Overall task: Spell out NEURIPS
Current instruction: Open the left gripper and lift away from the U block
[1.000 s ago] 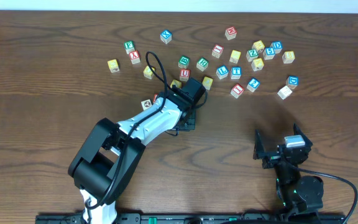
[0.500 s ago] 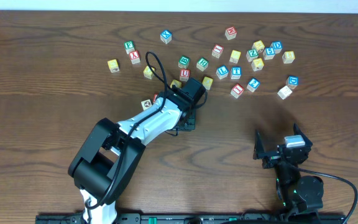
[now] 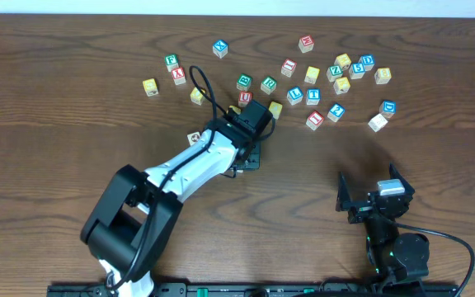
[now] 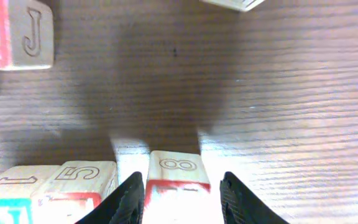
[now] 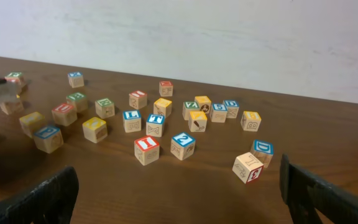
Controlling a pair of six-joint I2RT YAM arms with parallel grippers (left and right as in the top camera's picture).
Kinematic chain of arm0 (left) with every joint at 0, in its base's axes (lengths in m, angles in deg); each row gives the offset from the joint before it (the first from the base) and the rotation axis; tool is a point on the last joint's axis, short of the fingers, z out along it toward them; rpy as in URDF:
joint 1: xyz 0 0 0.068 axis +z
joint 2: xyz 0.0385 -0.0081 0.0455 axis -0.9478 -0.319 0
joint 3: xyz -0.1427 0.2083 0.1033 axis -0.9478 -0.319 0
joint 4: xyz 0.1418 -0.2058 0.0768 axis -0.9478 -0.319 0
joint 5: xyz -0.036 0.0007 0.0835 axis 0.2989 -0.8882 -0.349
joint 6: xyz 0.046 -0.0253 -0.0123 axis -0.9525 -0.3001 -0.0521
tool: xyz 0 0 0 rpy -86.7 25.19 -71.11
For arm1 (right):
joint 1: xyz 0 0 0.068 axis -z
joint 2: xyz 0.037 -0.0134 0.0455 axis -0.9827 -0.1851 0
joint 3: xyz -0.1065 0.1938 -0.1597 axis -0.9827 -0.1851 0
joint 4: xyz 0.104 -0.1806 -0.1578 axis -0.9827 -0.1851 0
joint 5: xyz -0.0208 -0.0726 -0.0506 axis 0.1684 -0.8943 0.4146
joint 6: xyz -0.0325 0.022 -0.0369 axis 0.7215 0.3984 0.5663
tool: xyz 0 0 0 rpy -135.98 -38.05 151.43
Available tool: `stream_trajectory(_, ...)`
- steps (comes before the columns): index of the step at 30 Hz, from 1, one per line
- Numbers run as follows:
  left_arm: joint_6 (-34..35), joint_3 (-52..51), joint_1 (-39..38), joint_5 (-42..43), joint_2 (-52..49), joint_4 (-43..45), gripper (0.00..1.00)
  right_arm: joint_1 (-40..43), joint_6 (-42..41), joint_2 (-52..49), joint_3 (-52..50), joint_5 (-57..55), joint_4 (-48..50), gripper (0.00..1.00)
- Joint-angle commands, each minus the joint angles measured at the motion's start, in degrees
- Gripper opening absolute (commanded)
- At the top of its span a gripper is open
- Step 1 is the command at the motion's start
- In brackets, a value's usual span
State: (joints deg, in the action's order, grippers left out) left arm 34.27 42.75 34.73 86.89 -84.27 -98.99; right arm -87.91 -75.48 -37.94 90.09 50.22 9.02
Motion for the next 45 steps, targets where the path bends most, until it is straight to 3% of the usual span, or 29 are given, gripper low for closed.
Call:
stream_trajectory(1, -1.68, 0.09, 0.00, -0.70, 3.15, -0.20, 0.39, 0.44, -0.74, 0.22, -0.04, -0.50, -0.15, 0.99)
stream_trajectory(10, -2.60, 0.13, 0.00, -0.74, 9.22, -1.29, 0.40, 0.44, -0.74, 0.22, -0.04, -0.50, -0.17, 0.99)
stream_trajectory(12, -2.93, 0.13, 0.00, -0.76, 10.45, -1.64, 0.49, 0.44, -0.74, 0.22, -0.04, -0.50, -0.17, 0.99)
stream_trajectory(36, -2.93, 0.13, 0.00, -2.45, 13.46, -3.82, 0.52, 0.44, -0.74, 0.22, -0.04, -0.50, -0.17, 0.99)
stream_trajectory(45, -3.21, 0.13, 0.00, -2.34, 13.46, -3.82, 0.80, 0.44, -0.72, 0.22, -0.04, -0.50, -0.15, 0.99)
